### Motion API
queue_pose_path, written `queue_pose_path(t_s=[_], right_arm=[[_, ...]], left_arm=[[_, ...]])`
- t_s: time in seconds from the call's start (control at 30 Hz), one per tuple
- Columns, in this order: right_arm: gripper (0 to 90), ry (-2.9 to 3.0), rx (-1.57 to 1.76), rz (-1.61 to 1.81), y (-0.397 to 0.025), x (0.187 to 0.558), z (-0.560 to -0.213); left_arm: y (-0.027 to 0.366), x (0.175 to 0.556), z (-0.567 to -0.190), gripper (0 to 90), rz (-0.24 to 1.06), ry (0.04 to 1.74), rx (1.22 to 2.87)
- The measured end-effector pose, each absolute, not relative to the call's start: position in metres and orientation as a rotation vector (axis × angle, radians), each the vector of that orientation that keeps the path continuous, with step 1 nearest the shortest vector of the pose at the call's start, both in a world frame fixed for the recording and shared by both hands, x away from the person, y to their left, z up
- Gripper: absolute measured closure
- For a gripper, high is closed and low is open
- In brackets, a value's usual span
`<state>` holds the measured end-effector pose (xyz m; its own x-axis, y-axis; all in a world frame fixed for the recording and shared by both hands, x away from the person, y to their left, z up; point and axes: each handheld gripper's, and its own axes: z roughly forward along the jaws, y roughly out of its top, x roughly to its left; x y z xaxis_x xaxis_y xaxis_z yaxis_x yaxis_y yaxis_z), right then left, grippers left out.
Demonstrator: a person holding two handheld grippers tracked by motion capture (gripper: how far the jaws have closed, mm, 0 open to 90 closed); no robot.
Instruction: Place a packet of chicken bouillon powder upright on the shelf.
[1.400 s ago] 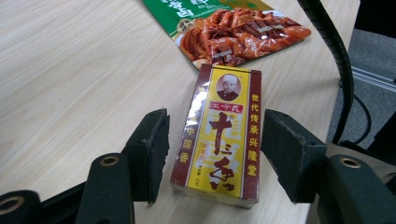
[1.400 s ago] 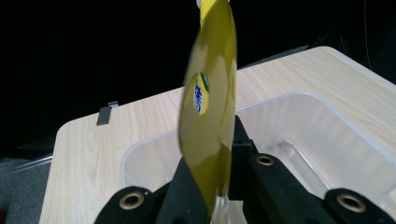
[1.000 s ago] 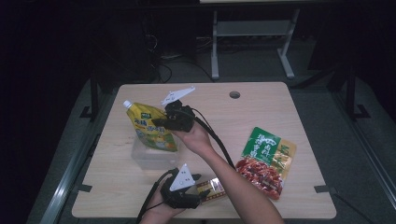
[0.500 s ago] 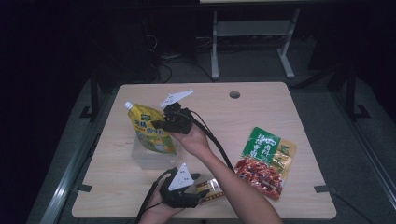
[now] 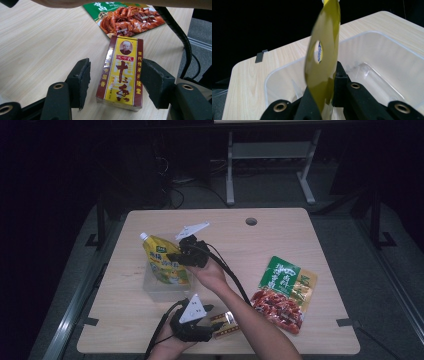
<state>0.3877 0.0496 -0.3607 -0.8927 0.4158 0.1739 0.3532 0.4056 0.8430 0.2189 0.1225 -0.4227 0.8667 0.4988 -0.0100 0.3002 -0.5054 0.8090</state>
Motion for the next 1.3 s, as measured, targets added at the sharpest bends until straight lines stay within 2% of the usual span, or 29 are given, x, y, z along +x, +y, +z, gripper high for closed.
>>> queue_pose_path(t_s=[0.5, 0.9, 1.3], right_arm=[[62.8, 2.604, 0.747, 1.503, 0.031, 0.391, -0.359], [52.9, 2.605, 0.750, 1.494, 0.010, 0.386, -0.350], [47.5, 2.591, 0.798, 1.479, -0.024, 0.379, -0.351]], left_arm=[[0.123, 0.219, -0.424, 38.3, 0.273, 0.588, 2.130], [0.122, 0.220, -0.424, 35.8, 0.268, 0.587, 2.138], [0.119, 0.220, -0.425, 31.5, 0.263, 0.579, 2.141]])
